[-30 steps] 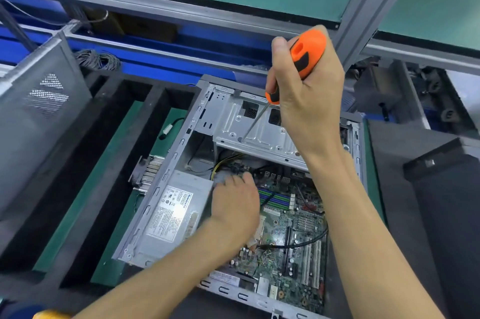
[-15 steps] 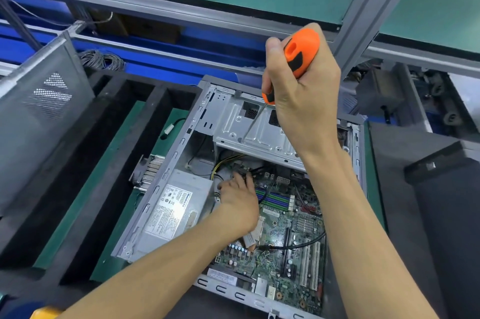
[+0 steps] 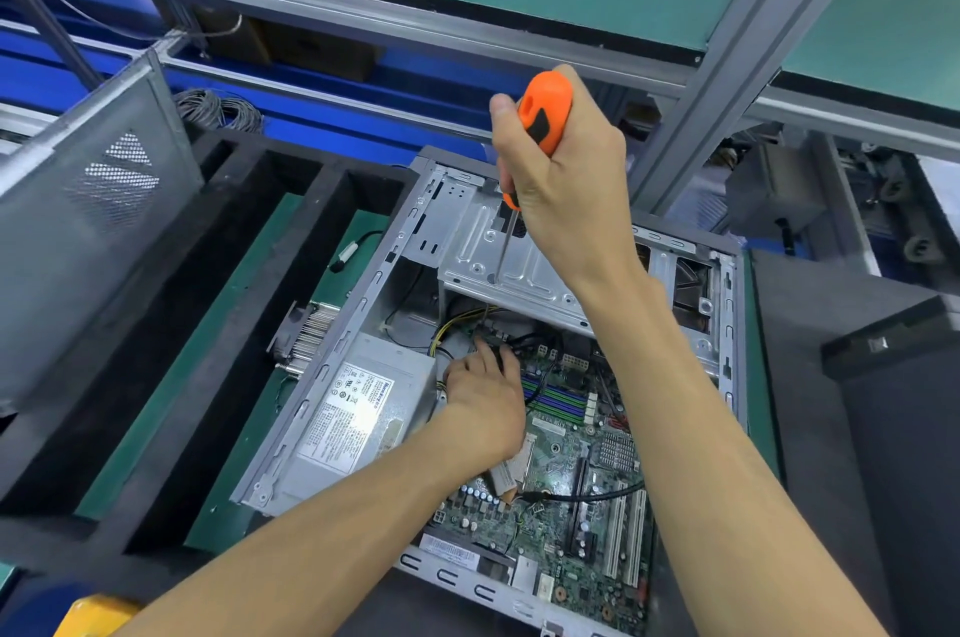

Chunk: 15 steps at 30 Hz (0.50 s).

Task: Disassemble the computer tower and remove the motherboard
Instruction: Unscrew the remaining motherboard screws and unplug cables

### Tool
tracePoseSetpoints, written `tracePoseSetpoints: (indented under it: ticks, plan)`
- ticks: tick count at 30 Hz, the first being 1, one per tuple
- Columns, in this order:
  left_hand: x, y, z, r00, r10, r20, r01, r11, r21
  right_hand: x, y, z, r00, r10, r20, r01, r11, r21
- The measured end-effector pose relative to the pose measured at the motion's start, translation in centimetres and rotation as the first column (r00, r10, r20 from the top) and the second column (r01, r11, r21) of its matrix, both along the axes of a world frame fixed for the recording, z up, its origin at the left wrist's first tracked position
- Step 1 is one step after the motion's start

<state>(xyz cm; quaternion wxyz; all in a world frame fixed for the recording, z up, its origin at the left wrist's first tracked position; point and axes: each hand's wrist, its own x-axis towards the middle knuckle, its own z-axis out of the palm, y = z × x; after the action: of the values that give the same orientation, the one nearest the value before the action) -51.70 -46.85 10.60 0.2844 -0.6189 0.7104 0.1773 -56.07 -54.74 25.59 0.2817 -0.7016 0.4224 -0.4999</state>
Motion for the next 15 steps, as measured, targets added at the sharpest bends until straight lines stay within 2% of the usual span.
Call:
tracePoseSetpoints:
  ticks: [9,15]
  plan:
    - [-0.16,-0.1,0.05,1.0,-0.008,0.015,0.008,1.0,-0.001,0.13,0.3,-0.18,0.996,-0.088,-0.025,0.088,0.996,-0.027]
    - [-0.21,-0.09,0.09,1.0,-0.016,0.025,0.016,1.0,-0.005,0.08,0.61,0.01,0.971,-0.185,-0.15,0.177,0.982,-0.063]
